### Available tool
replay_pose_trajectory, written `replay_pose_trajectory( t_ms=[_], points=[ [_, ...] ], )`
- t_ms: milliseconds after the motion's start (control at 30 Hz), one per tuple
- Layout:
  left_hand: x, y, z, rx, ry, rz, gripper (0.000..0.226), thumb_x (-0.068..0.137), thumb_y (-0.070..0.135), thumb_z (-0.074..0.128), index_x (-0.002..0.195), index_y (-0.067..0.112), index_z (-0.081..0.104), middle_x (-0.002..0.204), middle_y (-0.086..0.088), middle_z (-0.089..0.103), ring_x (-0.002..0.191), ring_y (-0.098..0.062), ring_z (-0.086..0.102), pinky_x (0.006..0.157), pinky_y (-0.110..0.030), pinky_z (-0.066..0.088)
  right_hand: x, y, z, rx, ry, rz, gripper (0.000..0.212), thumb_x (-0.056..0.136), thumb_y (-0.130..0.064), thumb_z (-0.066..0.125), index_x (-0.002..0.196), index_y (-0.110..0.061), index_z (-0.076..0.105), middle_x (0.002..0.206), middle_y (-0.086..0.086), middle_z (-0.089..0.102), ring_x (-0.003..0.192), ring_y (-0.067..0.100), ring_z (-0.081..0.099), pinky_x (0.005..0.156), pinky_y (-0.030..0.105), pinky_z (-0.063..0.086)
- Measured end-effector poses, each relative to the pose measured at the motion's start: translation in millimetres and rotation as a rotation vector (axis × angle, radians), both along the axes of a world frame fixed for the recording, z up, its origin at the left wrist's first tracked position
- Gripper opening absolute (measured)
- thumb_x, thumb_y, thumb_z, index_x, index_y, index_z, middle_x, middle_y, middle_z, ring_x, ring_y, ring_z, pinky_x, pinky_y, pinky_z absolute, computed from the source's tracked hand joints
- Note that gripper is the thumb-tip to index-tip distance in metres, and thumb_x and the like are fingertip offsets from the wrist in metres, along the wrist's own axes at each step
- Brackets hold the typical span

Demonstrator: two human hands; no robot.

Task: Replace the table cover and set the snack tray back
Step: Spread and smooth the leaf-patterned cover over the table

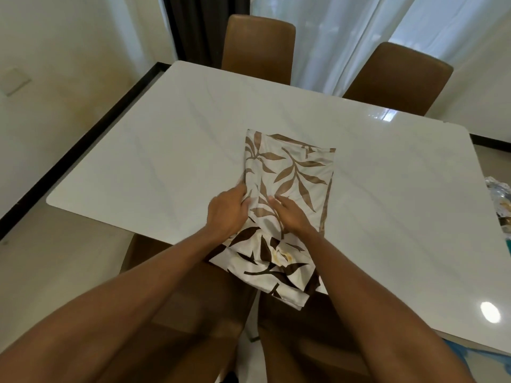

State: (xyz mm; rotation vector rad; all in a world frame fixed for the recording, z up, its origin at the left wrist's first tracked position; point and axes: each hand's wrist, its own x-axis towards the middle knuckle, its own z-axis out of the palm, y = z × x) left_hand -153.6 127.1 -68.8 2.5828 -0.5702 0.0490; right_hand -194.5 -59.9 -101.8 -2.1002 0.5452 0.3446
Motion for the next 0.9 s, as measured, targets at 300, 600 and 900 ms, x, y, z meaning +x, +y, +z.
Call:
replay_pose_trajectory(
  t_ms=[300, 600, 900],
  points=[
    [-48, -92, 41, -0.121, 0.125, -0.517, 0.009, 0.098, 0.026, 0.056, 0.095, 0.019, 0.050, 0.090, 0.005, 0.055, 0.076, -0.014, 0.055, 0.063, -0.033, 0.048, -12, -53, 67, 0.392, -0.076, -0.302, 0.061, 0.086, -0.036, 0.078, 0.141, -0.023, 0.054, 0.128, 0.004, 0.064, 0.110, 0.022, 0.066, 0.085, 0.039, 0.059],
    [-98, -180, 51, -0.224, 0.177, -0.553, 0.011, 0.096, 0.021, 0.062, 0.095, 0.014, 0.053, 0.095, 0.006, 0.053, 0.084, -0.014, 0.054, 0.071, -0.028, 0.044, -68, -145, 84, 0.277, -0.184, -0.388, 0.038, 0.089, -0.004, 0.067, 0.123, -0.019, 0.070, 0.110, 0.009, 0.074, 0.093, 0.022, 0.074, 0.064, 0.027, 0.058],
    [-139, -248, 39, -0.154, 0.321, -0.676, 0.030, 0.090, 0.002, 0.047, 0.109, 0.014, 0.067, 0.091, 0.006, 0.065, 0.089, -0.015, 0.060, 0.073, -0.033, 0.047, -198, -265, 14, 0.002, -0.016, -0.948, 0.038, 0.089, -0.007, 0.056, 0.123, -0.018, 0.070, 0.122, 0.007, 0.070, 0.102, 0.029, 0.066, 0.088, 0.037, 0.054]
  ],
)
